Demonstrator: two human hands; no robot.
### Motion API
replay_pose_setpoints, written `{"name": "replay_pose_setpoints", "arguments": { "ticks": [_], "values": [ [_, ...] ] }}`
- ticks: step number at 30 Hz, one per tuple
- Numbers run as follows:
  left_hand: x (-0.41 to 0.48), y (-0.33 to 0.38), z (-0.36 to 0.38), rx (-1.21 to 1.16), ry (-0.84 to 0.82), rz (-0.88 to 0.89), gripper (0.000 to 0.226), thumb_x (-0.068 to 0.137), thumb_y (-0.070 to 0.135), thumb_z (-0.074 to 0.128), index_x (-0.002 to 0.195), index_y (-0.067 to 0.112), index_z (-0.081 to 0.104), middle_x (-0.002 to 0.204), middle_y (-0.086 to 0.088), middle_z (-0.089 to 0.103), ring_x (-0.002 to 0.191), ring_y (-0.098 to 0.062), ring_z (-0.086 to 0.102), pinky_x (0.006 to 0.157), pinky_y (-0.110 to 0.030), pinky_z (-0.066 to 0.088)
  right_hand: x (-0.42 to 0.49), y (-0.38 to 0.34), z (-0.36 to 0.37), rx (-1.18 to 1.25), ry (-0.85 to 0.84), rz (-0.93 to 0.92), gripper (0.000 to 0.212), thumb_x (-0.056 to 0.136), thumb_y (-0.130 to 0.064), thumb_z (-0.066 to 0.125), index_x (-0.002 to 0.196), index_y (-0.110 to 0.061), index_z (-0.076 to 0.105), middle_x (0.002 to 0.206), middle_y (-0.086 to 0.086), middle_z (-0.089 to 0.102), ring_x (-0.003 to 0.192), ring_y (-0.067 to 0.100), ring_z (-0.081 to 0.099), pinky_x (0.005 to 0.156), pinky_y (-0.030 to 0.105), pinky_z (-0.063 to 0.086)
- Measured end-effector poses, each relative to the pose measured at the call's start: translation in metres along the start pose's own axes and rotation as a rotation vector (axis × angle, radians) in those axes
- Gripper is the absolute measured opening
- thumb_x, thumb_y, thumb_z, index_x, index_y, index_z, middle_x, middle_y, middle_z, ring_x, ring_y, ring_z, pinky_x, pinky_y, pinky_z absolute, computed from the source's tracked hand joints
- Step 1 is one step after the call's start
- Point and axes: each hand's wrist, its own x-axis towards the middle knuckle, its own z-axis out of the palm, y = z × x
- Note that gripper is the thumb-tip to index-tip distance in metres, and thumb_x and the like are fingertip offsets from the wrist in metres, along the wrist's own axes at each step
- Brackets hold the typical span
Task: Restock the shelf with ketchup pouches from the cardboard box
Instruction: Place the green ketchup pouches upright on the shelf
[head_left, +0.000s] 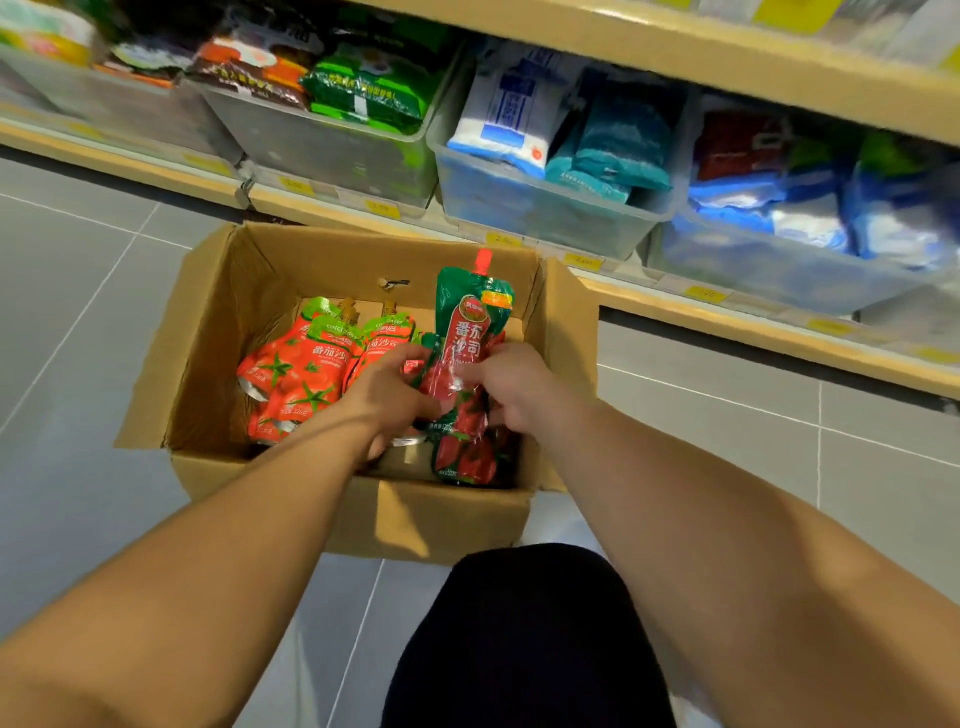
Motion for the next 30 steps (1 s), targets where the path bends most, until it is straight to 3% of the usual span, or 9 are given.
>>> {"name": "replay_pose_setpoints", "arguments": {
  "ticks": [2,5,9,11,15,18,22,26,30],
  "values": [
    [-0.009,0.017,0.008,-0.024,-0.041,0.033,0.059,0.071,-0.012,0.070,0.117,0.019,0.050,0.082,-0.006,0.069,0.059,-0.010,0.067,0.044,-0.020,0.050,-0.017,-0.011,-0.017,0.001,-0.004,-0.044,0.020,0.083,-0.001,0.065,0.102,-0.005,0.062,0.107,0.013,0.068,0.079,0.021,0.063,0.067,0.038,0.053],
    [-0.020,0.044,0.025,-0.024,-0.102,0.075,0.050,0.072,-0.009,0.070,0.106,0.024,0.053,0.085,-0.009,0.070,0.065,-0.014,0.069,0.047,-0.024,0.051,-0.041,-0.026,-0.050,-0.050,0.039,-0.114,0.026,0.077,0.007,0.067,0.101,-0.002,0.063,0.104,0.015,0.068,0.078,0.023,0.064,0.062,0.034,0.055],
    [-0.033,0.083,0.054,-0.024,-0.140,0.149,0.046,0.073,0.000,0.073,0.093,0.037,0.055,0.086,-0.005,0.074,0.081,-0.021,0.071,0.068,-0.037,0.055,-0.073,-0.039,-0.092,-0.144,0.025,-0.128,0.014,0.073,0.010,0.068,0.081,-0.001,0.064,0.086,0.015,0.065,0.090,0.028,0.058,0.085,0.034,0.047],
    [-0.040,0.105,0.073,-0.025,-0.129,0.204,0.049,0.071,0.001,0.075,0.095,0.038,0.054,0.086,-0.002,0.074,0.085,-0.022,0.070,0.077,-0.040,0.054,-0.089,-0.045,-0.116,-0.170,0.065,-0.184,0.011,0.071,0.006,0.072,0.079,0.000,0.066,0.082,0.016,0.066,0.089,0.031,0.059,0.083,0.034,0.047],
    [-0.056,0.147,0.119,-0.090,-0.196,0.309,0.051,0.073,-0.003,0.073,0.106,0.028,0.050,0.094,-0.003,0.072,0.082,-0.015,0.071,0.067,-0.028,0.056,-0.121,-0.057,-0.167,-0.074,0.111,-0.300,0.025,0.071,-0.001,0.075,0.091,-0.014,0.065,0.087,0.005,0.071,0.080,0.021,0.063,0.070,0.031,0.049],
    [-0.064,0.175,0.157,-0.057,-0.233,0.390,0.047,0.076,-0.003,0.070,0.108,0.025,0.049,0.102,-0.004,0.070,0.090,-0.016,0.068,0.074,-0.029,0.054,-0.136,-0.065,-0.206,-0.017,0.195,-0.352,0.041,0.072,-0.001,0.075,0.108,-0.016,0.063,0.095,0.003,0.070,0.083,0.018,0.063,0.076,0.036,0.051],
    [-0.068,0.210,0.209,0.085,-0.241,0.543,0.048,0.077,0.004,0.071,0.116,0.023,0.051,0.110,-0.002,0.068,0.096,-0.011,0.066,0.077,-0.024,0.053,-0.149,-0.075,-0.260,0.090,0.284,-0.465,0.052,0.070,0.011,0.072,0.117,-0.009,0.060,0.097,0.006,0.069,0.076,0.012,0.064,0.063,0.021,0.054],
    [-0.074,0.245,0.273,0.186,-0.177,0.716,0.050,0.079,0.005,0.070,0.124,0.020,0.056,0.110,0.000,0.066,0.100,-0.015,0.062,0.090,-0.036,0.052,-0.156,-0.084,-0.321,0.100,0.448,-0.586,0.053,0.066,0.011,0.073,0.113,-0.012,0.064,0.098,0.004,0.071,0.093,0.021,0.067,0.088,0.036,0.054],
    [-0.077,0.271,0.336,0.228,-0.146,0.880,0.042,0.084,0.007,0.064,0.124,0.019,0.058,0.114,-0.004,0.067,0.103,-0.020,0.062,0.094,-0.042,0.050,-0.164,-0.091,-0.381,0.031,0.611,-0.697,0.049,0.067,0.006,0.074,0.111,-0.016,0.066,0.096,0.000,0.071,0.092,0.018,0.066,0.089,0.039,0.053]
  ]
}}
